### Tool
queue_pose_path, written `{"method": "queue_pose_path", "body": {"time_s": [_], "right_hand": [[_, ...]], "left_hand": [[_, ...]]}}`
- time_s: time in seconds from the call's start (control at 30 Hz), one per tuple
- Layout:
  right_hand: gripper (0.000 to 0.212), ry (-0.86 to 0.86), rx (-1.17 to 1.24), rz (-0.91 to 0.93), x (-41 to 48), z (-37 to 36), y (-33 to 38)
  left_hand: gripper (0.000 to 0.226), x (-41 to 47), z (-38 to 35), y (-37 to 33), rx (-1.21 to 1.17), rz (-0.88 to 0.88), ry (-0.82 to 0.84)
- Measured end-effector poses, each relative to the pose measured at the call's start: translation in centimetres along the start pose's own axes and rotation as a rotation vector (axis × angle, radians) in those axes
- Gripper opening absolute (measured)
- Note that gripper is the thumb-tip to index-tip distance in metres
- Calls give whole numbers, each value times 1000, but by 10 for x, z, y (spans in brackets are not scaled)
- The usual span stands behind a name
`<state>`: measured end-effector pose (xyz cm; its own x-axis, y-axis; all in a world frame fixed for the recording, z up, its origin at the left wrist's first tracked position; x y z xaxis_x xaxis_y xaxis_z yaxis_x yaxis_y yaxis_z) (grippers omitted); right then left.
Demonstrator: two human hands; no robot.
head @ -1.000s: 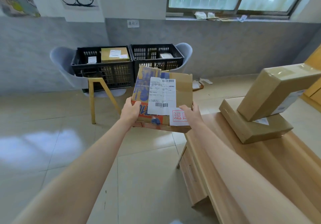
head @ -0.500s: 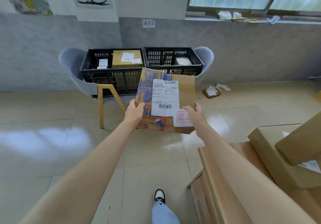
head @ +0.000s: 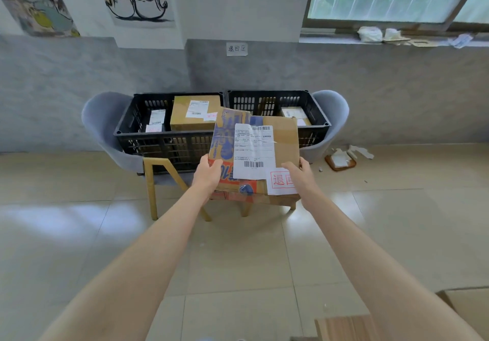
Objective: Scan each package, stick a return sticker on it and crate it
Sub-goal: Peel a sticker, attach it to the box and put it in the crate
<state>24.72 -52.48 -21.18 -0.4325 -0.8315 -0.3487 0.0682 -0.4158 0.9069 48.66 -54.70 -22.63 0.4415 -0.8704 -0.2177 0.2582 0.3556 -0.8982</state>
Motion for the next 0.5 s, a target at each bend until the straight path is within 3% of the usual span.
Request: {"method": "queue_pose_path", "body": {"time_s": [0.37, 0.5], "right_hand": [[47, -37, -3, -74, 100, -34, 22], [44, -90, -10, -63, 144, -45, 41]], "left_hand": [[42, 98, -58, -23, 8, 40, 69], [31, 144, -87, -47, -42, 43, 139]]}}
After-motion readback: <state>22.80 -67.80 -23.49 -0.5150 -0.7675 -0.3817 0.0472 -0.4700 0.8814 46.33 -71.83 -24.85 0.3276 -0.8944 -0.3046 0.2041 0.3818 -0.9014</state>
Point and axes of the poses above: each hand's wrist, its own x-axis towards the middle knuckle, its own z-axis out of the back of the hand, y = z × x, the point moved 7 cm from there along x, towards the middle knuckle, and after that the axes turned 13 degrees about -y, right-handed, at the moved point
